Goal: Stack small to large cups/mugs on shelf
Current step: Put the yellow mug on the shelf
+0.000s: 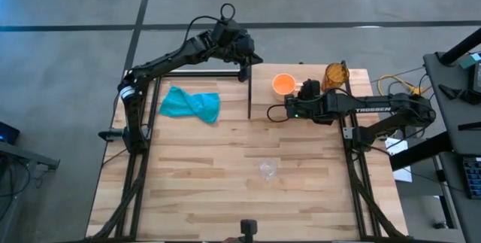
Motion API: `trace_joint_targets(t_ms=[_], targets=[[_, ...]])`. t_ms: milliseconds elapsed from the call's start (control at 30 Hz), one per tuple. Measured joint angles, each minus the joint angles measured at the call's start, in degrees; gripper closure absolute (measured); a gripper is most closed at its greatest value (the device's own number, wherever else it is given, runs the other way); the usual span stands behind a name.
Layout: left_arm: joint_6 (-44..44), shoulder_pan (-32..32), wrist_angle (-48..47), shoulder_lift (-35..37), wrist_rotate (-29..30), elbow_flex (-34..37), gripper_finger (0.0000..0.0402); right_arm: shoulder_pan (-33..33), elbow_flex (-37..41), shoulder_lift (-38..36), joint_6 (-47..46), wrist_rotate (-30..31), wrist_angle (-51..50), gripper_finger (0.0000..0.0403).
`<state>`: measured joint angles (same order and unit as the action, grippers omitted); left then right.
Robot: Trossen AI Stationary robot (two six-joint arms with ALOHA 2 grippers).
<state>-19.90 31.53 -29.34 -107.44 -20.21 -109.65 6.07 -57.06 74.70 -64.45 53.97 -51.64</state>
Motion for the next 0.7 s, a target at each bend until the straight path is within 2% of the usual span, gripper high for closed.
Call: trace_joint_targets(t_ms=[367,467,700], targets=[[0.0,-0.02,0.05,0.0,-0.07,0.34,0.0402,3.11,0.13,0.02,-1.68,-0.54,1.85,0.0307],[0.0,-0.02,0.07,0.0,-0.07,0.36,0.0402,3.08,0.11,0.02,-1.4,-0.77,4.12,0.0298],[0.0,0.0,0.15,0.0,-0.15,0.36,0.0402,2.29,0.11,0.02,-0.87,-6.55,5.34,0.0294]])
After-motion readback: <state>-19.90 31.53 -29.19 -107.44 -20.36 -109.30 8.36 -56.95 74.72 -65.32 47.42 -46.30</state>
